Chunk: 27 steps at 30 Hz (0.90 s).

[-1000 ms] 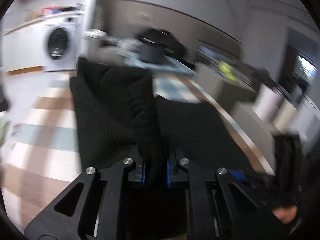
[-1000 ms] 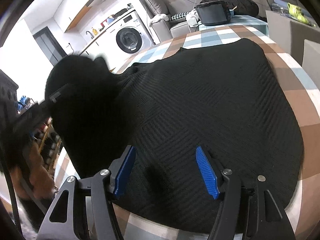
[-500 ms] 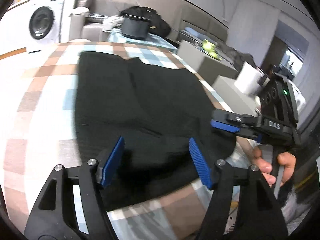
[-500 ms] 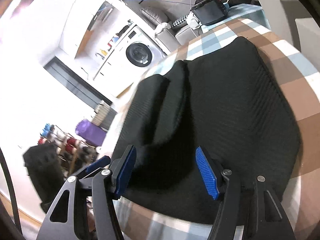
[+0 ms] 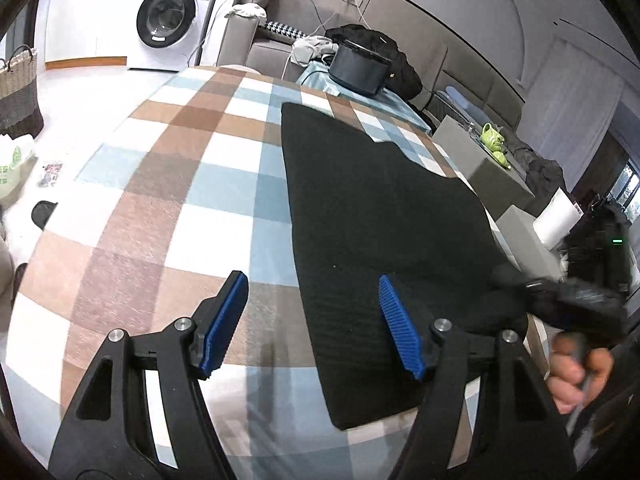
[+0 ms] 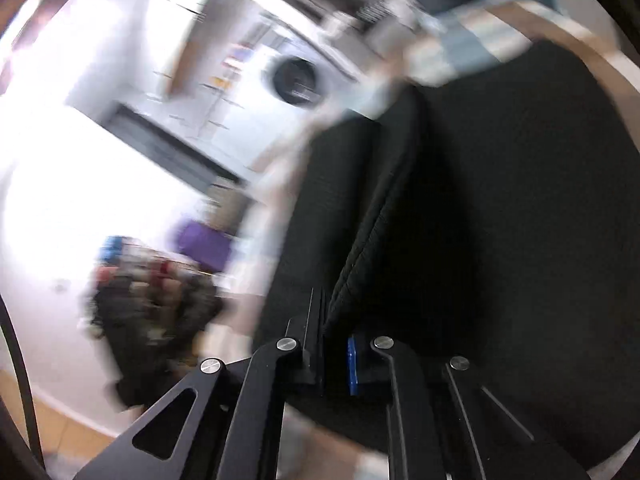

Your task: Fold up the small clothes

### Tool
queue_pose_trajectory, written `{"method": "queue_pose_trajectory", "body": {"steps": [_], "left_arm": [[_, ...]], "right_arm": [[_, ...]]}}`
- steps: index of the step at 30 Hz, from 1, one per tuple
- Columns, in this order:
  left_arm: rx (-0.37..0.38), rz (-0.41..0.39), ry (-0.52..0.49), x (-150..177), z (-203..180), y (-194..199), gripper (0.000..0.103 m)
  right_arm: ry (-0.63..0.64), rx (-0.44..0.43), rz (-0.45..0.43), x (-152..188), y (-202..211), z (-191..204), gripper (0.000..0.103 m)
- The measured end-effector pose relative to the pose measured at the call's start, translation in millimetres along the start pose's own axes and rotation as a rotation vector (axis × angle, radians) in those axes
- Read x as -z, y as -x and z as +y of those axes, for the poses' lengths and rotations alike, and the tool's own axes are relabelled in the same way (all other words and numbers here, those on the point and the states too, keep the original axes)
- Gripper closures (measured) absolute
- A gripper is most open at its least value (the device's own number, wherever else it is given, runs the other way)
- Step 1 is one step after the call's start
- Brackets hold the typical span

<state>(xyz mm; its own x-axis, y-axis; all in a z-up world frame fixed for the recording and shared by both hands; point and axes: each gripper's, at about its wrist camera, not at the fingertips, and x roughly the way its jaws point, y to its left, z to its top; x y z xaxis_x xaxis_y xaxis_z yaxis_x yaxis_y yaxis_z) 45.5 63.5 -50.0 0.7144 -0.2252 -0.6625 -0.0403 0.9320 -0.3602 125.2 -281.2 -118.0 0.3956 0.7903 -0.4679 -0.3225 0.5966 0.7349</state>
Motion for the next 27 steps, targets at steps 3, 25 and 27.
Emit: {"method": "queue_pose_trajectory", "body": {"steps": [3,25,27], "left_arm": [[0.006,0.001,-0.013,-2.5,3.3,3.8,0.038],[0.041,0.142,-0.108,22.0,-41.1,-42.5,0.038],[0.041,0.141,-0.09,20.3,-37.1,-40.8,0.038]], "right_arm": [[-0.007,0.015,-0.012,2.3,20.3,5.1,0.095],[0.022,0.202,0.142,-12.7,-71.2,-5.0,0.076],[0.047,0.176,0.142,-13.6,-76.0,4.4,0.095]]}}
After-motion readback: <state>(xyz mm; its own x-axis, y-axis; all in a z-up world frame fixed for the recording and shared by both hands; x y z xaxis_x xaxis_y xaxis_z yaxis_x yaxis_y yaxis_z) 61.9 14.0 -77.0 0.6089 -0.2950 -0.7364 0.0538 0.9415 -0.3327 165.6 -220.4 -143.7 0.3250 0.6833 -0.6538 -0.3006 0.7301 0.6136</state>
